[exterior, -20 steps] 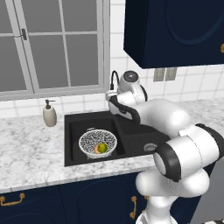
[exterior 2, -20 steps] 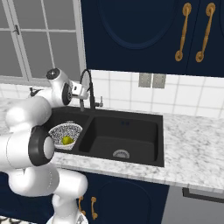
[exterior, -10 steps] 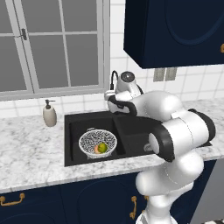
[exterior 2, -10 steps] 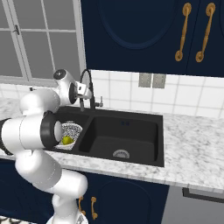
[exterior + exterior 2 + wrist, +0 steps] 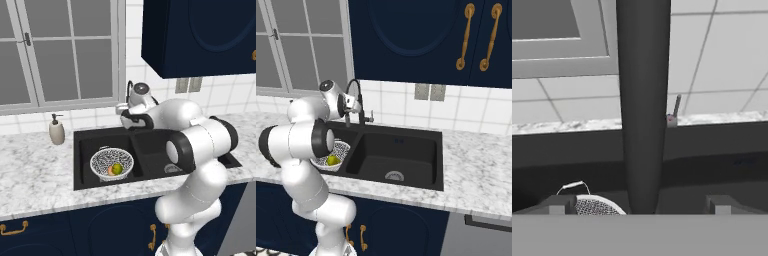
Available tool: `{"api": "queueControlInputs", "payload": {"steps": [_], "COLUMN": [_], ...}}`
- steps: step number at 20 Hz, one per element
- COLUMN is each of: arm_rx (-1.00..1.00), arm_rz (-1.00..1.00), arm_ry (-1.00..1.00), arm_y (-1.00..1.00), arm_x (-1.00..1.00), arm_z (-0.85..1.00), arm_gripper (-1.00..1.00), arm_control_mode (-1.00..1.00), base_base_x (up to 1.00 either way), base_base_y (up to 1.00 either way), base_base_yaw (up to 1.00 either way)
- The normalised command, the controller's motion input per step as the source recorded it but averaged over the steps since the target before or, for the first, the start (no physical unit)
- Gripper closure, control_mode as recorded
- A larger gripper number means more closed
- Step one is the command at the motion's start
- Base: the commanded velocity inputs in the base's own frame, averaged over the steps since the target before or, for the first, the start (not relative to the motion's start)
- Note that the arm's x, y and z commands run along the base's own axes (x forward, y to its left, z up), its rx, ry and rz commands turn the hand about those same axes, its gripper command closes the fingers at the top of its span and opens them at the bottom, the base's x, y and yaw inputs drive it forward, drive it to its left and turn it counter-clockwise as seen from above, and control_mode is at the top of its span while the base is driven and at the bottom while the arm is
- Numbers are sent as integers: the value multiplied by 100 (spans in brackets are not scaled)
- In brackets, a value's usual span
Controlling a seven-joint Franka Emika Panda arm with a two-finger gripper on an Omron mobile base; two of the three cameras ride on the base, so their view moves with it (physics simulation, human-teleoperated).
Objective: Put the colander in the sink, put the pear, peach in the colander, and turn on the sink faucet and pour water over the colander.
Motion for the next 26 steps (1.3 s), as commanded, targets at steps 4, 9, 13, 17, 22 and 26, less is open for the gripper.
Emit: {"api": "queueControlInputs", "payload": {"steps": [4,9,13,17,22,26], "arm_rx": [0,0,1,0,1,14], "arm_rz": [0,0,0,0,0,0], "arm_ry": [6,5,4,4,0,-6], "arm_y": [4,23,29,19,-6,0], "arm_x": [63,77,87,81,-25,-65], "arm_z": [-20,-9,0,0,25,97], "arm_gripper": [-100,-100,-100,-100,-100,-100], "arm_control_mode": [-100,-100,-100,-100,-100,-100], "base_base_x": [0,0,0,0,0,0], "base_base_y": [0,0,0,0,0,0], "base_base_yaw": [0,0,0,0,0,0]}}
